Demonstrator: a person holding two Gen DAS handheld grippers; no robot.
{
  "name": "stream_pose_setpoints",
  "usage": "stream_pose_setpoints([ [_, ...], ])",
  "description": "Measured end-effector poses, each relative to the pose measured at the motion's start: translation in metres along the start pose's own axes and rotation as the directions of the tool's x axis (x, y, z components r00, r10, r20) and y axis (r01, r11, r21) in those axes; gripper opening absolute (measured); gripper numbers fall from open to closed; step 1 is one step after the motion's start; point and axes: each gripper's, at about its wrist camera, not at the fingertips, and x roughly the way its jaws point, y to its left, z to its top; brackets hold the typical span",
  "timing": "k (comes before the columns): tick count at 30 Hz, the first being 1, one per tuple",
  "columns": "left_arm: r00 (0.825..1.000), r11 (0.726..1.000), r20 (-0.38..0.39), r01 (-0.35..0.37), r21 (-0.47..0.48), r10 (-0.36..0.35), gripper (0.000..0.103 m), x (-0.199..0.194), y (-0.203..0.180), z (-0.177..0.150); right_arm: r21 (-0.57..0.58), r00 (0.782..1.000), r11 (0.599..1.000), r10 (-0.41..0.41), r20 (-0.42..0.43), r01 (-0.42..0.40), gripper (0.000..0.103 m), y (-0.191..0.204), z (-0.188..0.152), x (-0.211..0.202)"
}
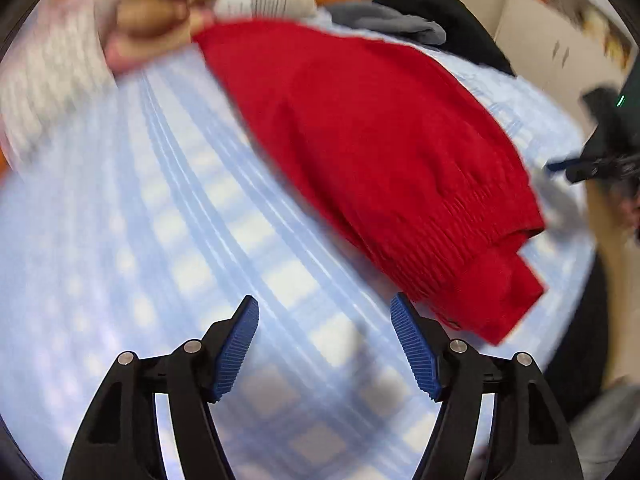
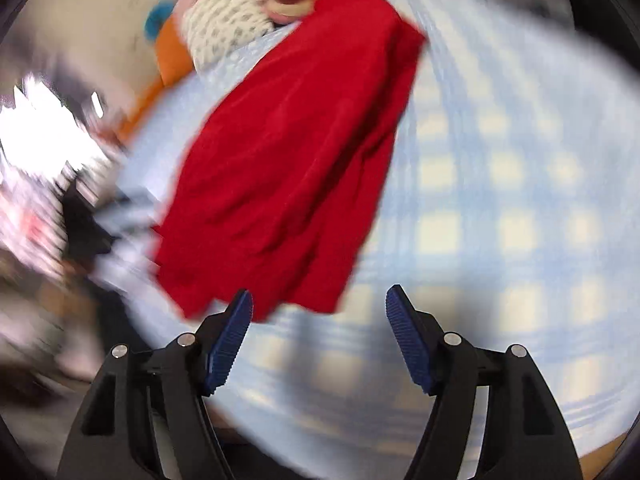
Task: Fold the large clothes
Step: 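Close both tools on the ribbed hem of the folded strip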
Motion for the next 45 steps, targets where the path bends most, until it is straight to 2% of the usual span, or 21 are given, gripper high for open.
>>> stream_pose_setpoints([
  [3, 0.998, 0.996, 0.013, 0.064, -0.056, -0.063, 0.073, 0.001, 0.006, 0.004, 0.106, 0.999, 0.993, 0.043, -0.014, -0.042, 0.071, -0.016, 0.009, 0.006],
  [5, 0.987, 0.981, 0.030, 0.162, -0.111, -0.159, 0.078, 0.004, 0.006, 0.009, 0.202, 0.991, 0.972, 0.131, -0.028, -0.122, 0.074, -0.027, 0.011, 0.014],
  [7, 0.971, 0.959, 0.028, 0.240, -0.154, -0.238, 0.079, 0.012, 0.005, 0.013, 0.256, 0.984, 0.955, 0.169, -0.057, -0.149, 0.074, -0.031, 0.012, 0.027],
  [10, 0.965, 0.947, 0.018, 0.260, -0.187, -0.261, 0.083, 0.025, 0.004, 0.017, 0.274, 0.981, 0.951, 0.170, -0.092, -0.140, 0.075, -0.024, 0.017, 0.042],
  [12, 0.965, 0.945, 0.007, 0.256, -0.204, -0.260, 0.090, 0.030, 0.005, 0.017, 0.283, 0.979, 0.949, 0.173, -0.106, -0.137, 0.084, -0.018, 0.020, 0.049],
  [14, 0.963, 0.936, -0.007, 0.259, -0.240, -0.269, 0.092, 0.034, 0.011, 0.014, 0.281, 0.981, 0.952, 0.158, -0.113, -0.121, 0.088, -0.015, 0.020, 0.048],
  [19, 0.983, 0.959, -0.018, 0.173, -0.224, -0.182, 0.094, 0.028, 0.008, 0.018, 0.336, 0.982, 0.937, 0.143, -0.121, -0.095, 0.087, -0.015, 0.019, 0.046],
  [21, 0.994, 0.976, -0.013, 0.100, -0.195, -0.105, 0.094, 0.020, 0.003, 0.019, 0.345, 0.981, 0.933, 0.152, -0.122, -0.101, 0.088, -0.014, 0.018, 0.046],
  [22, 0.999, 0.984, -0.017, 0.039, -0.173, -0.043, 0.094, 0.016, 0.000, 0.019, 0.356, 0.979, 0.928, 0.163, -0.121, -0.110, 0.089, -0.015, 0.018, 0.046],
  [23, 1.000, 0.987, -0.021, 0.016, -0.159, -0.019, 0.094, 0.015, -0.001, 0.020, 0.371, 0.977, 0.920, 0.180, -0.115, -0.126, 0.090, -0.017, 0.017, 0.046],
  [25, 0.997, 0.986, -0.045, 0.047, -0.163, -0.055, 0.094, 0.019, -0.001, 0.021, 0.383, 0.972, 0.911, 0.207, -0.107, -0.152, 0.092, -0.018, 0.017, 0.046],
  [28, 0.988, 0.966, -0.051, 0.131, -0.225, -0.146, 0.094, 0.030, 0.006, 0.021, 0.413, 0.961, 0.888, 0.262, -0.091, -0.203, 0.095, -0.019, 0.022, 0.049],
  [30, 0.977, 0.943, -0.028, 0.195, -0.269, -0.210, 0.093, 0.033, 0.014, 0.021, 0.431, 0.954, 0.872, 0.291, -0.075, -0.232, 0.095, -0.023, 0.022, 0.047],
  [33, 0.950, 0.888, 0.040, 0.304, -0.344, -0.310, 0.092, 0.034, 0.028, 0.018, 0.472, 0.931, 0.826, 0.365, -0.031, -0.308, 0.094, -0.035, 0.017, 0.043],
  [34, 0.938, 0.864, 0.054, 0.336, -0.375, -0.342, 0.092, 0.036, 0.033, 0.018, 0.481, 0.934, 0.824, 0.355, -0.025, -0.300, 0.092, -0.039, 0.015, 0.042],
  [35, 0.937, 0.855, 0.046, 0.336, -0.394, -0.347, 0.092, 0.040, 0.034, 0.018, 0.470, 0.950, 0.845, 0.309, -0.041, -0.254, 0.088, -0.039, 0.015, 0.042],
  [37, 0.950, 0.876, 0.021, 0.295, -0.382, -0.311, 0.093, 0.043, 0.029, 0.020, 0.426, 0.968, 0.887, 0.237, -0.086, -0.179, 0.088, -0.028, 0.016, 0.045],
  [39, 0.971, 0.911, 0.000, 0.222, -0.348, -0.237, 0.095, 0.038, 0.020, 0.025, 0.358, 0.980, 0.929, 0.151, -0.127, -0.097, 0.090, -0.010, 0.020, 0.046],
  [42, 0.994, 0.952, -0.024, 0.099, -0.289, -0.110, 0.097, 0.028, 0.005, 0.036, 0.299, 0.982, 0.954, 0.067, -0.174, -0.012, 0.093, 0.007, 0.027, 0.054],
  [44, 0.997, 0.958, -0.037, 0.060, -0.280, -0.073, 0.097, 0.023, 0.002, 0.039, 0.307, 0.980, 0.952, 0.040, -0.193, 0.021, 0.095, 0.011, 0.031, 0.058],
  [45, 0.994, 0.952, -0.036, 0.086, -0.294, -0.101, 0.097, 0.022, 0.003, 0.039, 0.315, 0.980, 0.949, 0.042, -0.196, 0.022, 0.096, 0.011, 0.033, 0.059],
])
